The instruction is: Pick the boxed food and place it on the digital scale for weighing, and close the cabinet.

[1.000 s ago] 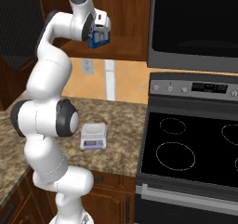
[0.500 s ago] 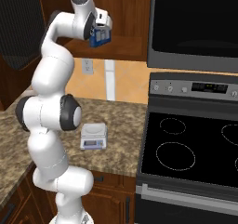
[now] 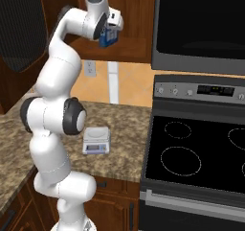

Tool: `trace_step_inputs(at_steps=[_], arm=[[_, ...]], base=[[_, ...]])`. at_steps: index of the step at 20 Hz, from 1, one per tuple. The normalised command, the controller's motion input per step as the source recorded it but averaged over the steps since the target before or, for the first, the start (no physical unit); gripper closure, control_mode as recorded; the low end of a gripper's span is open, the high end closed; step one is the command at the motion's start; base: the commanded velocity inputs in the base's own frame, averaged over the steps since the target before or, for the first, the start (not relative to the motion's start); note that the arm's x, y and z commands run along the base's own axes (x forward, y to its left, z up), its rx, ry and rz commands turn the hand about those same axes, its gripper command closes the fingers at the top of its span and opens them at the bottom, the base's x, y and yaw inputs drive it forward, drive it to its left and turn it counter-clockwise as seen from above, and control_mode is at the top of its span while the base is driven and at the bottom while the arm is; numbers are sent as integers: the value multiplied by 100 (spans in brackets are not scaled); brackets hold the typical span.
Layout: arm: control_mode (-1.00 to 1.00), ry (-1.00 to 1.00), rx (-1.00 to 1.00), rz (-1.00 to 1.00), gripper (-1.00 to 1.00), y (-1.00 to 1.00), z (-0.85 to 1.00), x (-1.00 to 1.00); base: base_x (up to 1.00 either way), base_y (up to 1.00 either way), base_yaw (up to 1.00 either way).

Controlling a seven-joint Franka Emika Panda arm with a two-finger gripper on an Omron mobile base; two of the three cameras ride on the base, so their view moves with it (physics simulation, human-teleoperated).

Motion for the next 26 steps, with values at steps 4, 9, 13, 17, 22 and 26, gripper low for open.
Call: trace_step_inputs(at_steps=[4,9,13,17,22,26], arm=[[-100,-49,2,0,100,-1,0,-80],[-100,-29,1,0,100,-16,0,-100],[-100,-5,0,0,100,-8,4,-100],[-100,13,7,2,100,-26,20,-100],[-100,15,2,8,100,-32,6,-100],[-100,9,0,7,100,-20,-9,-100]], base=[[0,0,0],[0,0,0],[0,0,0],[0,0,0],[0,0,0],[0,0,0]])
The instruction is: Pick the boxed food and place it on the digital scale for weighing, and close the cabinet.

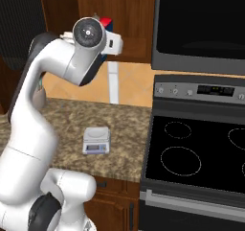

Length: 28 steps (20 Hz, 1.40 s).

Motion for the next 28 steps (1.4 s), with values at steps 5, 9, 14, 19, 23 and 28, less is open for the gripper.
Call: trace_step_inputs(at_steps=[5,9,14,19,23,28], arm=[[-100,5,0,6,100,-1,-28,-100],[-100,32,-4,19,100,-1,-64,-71],[-100,12,-2,37,100,0,-94,-16],[-100,1,0,51,100,2,-97,35],[-100,-16,0,40,100,2,-98,60],[-100,-14,0,27,100,9,-78,59]], base=[[0,0,0],[0,0,0],[0,0,0],[0,0,0],[0,0,0],[0,0,0]])
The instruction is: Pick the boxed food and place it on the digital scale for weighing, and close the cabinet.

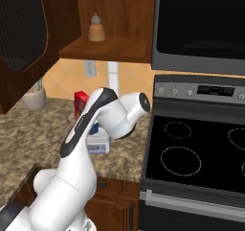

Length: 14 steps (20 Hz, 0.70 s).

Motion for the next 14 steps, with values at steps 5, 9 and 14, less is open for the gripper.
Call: trace_step_inputs(at_steps=[5,9,14], arm=[[-100,6,0,5,100,36,-40,65],[-100,-4,0,3,100,11,-21,46],[-100,-9,-1,1,100,2,-28,36]], base=[[0,0,0],[0,0,0],[0,0,0]])
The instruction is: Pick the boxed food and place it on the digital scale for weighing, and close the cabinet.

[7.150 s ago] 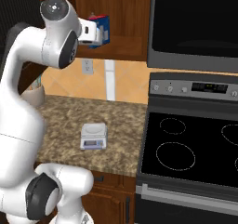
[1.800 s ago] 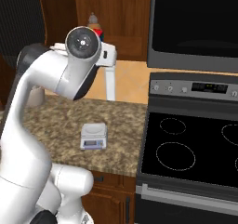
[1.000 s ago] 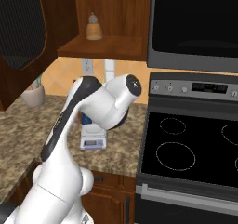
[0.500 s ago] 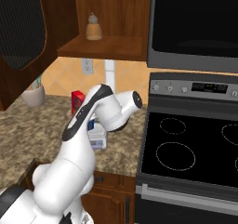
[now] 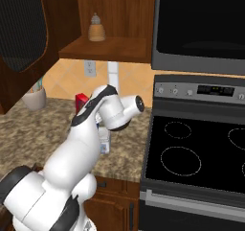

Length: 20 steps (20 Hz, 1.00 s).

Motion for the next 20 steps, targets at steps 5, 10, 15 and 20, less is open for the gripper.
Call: trace_step_inputs(at_steps=[5,10,15,20], arm=[[-100,-4,-9,0,100,3,-19,15],[-100,1,-9,0,100,0,-12,4],[-100,2,-1,1,100,-24,-33,18],[-100,7,0,1,100,-15,-35,14]], base=[[0,0,0],[0,0,0],[0,0,0],[0,0,0]])
